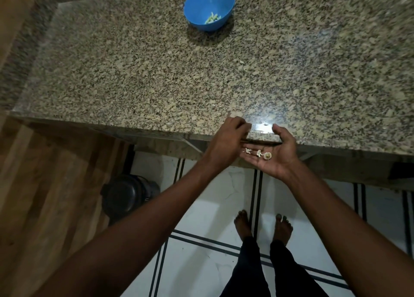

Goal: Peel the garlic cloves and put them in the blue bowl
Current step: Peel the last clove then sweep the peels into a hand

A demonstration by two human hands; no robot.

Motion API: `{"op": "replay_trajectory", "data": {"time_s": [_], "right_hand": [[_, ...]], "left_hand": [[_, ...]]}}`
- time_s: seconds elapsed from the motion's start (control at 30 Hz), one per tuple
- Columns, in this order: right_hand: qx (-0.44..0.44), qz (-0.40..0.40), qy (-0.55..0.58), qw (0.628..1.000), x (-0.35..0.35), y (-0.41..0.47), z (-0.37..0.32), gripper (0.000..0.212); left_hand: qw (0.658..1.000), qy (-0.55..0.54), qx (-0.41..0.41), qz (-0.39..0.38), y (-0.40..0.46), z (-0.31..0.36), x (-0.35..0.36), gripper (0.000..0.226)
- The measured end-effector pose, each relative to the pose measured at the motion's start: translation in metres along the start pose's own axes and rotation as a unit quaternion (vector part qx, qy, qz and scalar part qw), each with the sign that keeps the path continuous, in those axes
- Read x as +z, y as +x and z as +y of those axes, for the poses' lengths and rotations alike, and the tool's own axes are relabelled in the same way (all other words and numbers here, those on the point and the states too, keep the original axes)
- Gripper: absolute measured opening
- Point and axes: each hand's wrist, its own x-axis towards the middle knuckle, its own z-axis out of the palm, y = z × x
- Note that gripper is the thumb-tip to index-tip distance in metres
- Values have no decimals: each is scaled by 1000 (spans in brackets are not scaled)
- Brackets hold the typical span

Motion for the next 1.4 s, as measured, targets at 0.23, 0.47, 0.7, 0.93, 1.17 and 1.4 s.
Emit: {"op": "replay_trajectory", "data": {"time_s": [0.23, 0.47, 0.7, 0.93, 1.17, 1.4], "right_hand": [[-5, -4, 26, 1000, -4, 6, 0, 112], [-30, 26, 39, 998, -3, 7, 0, 110], [3, 0, 36, 999, -8, 8, -1, 129], [13, -13, 18, 1000, -7, 5, 0, 132], [11, -5, 3, 1000, -4, 5, 0, 128], [-1, 2, 2, 1000, -4, 5, 0, 120]], "left_hand": [[999, -37, -24, 18, 42, -15, -12, 38], [987, 12, 141, -74, 31, 3, 4, 33], [999, -34, -2, -21, 21, -24, -35, 31], [978, 42, -201, 43, 35, -54, -31, 23], [991, 28, -116, 52, 8, -18, 2, 12], [1000, 15, -2, -23, 11, -13, -9, 42]]}}
